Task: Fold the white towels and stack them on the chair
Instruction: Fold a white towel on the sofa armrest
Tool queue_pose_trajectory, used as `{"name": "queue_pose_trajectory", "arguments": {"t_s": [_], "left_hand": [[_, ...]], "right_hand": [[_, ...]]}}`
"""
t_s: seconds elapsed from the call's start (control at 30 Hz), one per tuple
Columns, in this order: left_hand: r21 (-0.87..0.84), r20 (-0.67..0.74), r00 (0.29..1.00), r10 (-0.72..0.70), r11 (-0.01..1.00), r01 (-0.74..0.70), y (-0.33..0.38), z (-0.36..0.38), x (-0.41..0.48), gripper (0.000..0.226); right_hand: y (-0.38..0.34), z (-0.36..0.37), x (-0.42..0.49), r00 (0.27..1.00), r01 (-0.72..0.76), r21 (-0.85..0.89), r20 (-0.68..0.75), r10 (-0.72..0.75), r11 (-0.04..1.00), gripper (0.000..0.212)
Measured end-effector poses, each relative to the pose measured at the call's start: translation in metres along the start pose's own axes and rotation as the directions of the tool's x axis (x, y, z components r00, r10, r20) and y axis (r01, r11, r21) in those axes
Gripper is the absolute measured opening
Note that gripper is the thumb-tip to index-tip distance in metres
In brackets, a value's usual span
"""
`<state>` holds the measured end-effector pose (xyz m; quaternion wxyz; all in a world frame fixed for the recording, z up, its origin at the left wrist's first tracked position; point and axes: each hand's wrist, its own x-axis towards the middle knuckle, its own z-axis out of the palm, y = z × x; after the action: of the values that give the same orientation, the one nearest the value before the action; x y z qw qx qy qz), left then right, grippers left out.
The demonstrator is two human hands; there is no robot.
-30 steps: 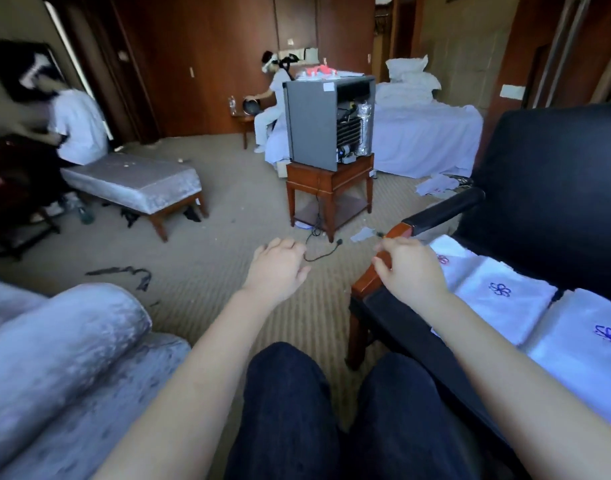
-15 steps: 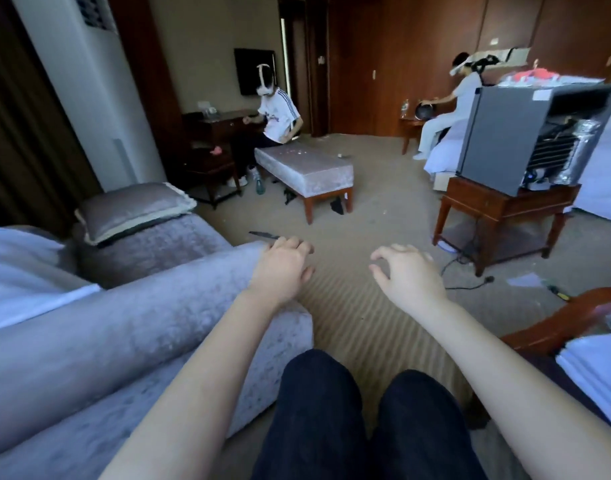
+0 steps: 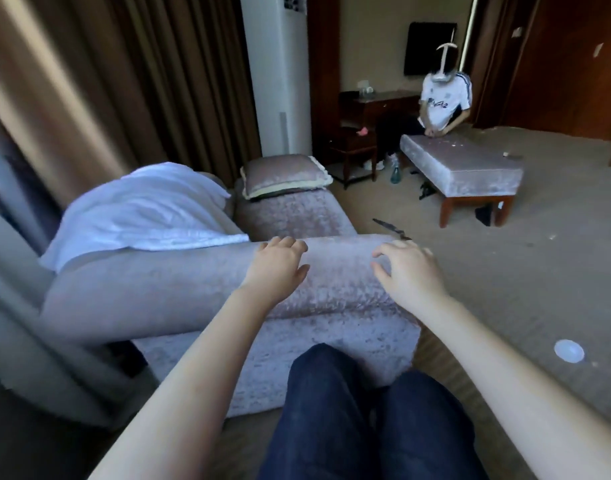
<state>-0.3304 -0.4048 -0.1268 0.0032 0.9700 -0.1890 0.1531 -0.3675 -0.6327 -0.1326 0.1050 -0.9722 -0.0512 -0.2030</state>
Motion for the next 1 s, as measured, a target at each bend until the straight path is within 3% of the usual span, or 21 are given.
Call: {"name": "queue_pose_trajectory", "arguments": {"t_s": [0.33,0.53,0.63,0.73,0.83,0.93,1.0], "left_hand": [[0.049,-0.007,0.957,-0.290,0.956,0.290,-0.105,0.007,-0.049,0.038],[0.054,-0.080,0.911,-0.404,0.911,0.409,-0.158,0.013,-0.063,0.030],[0.056,-0.172,0.886,-0.430,0.894,0.444,-0.182,0.017,-0.054,0.035],[0.059,-0.190,0.866,-0.463,0.875,0.480,-0.205,0.016,-0.039,0.020],[0.084,-0.192,0.859,-0.474,0.865,0.495,-0.233,0.014,-0.013,0.029],[0.112,-0.227,0.889,-0.398,0.896,0.430,-0.248,0.025,0.009,0.021],[0.063,-0.284,0.882,-0.376,0.911,0.408,-0.255,0.035,0.012,0.028]], "right_hand": [[-0.090,0.057,0.071,0.951,0.293,0.135,0.061,-0.303,0.946,0.027],[-0.141,0.098,0.109,0.908,0.416,0.259,-0.061,-0.416,0.871,0.014],[-0.165,0.117,0.134,0.904,0.427,0.332,-0.140,-0.404,0.841,0.014],[-0.190,0.132,0.155,0.901,0.435,0.385,-0.196,-0.388,0.814,0.019],[-0.214,0.147,0.177,0.891,0.454,0.394,-0.207,-0.404,0.799,0.020],[-0.229,0.161,0.196,0.849,0.529,0.346,-0.203,-0.489,0.775,0.026],[-0.239,0.168,0.207,0.814,0.577,0.327,-0.149,-0.562,0.749,0.030]]}}
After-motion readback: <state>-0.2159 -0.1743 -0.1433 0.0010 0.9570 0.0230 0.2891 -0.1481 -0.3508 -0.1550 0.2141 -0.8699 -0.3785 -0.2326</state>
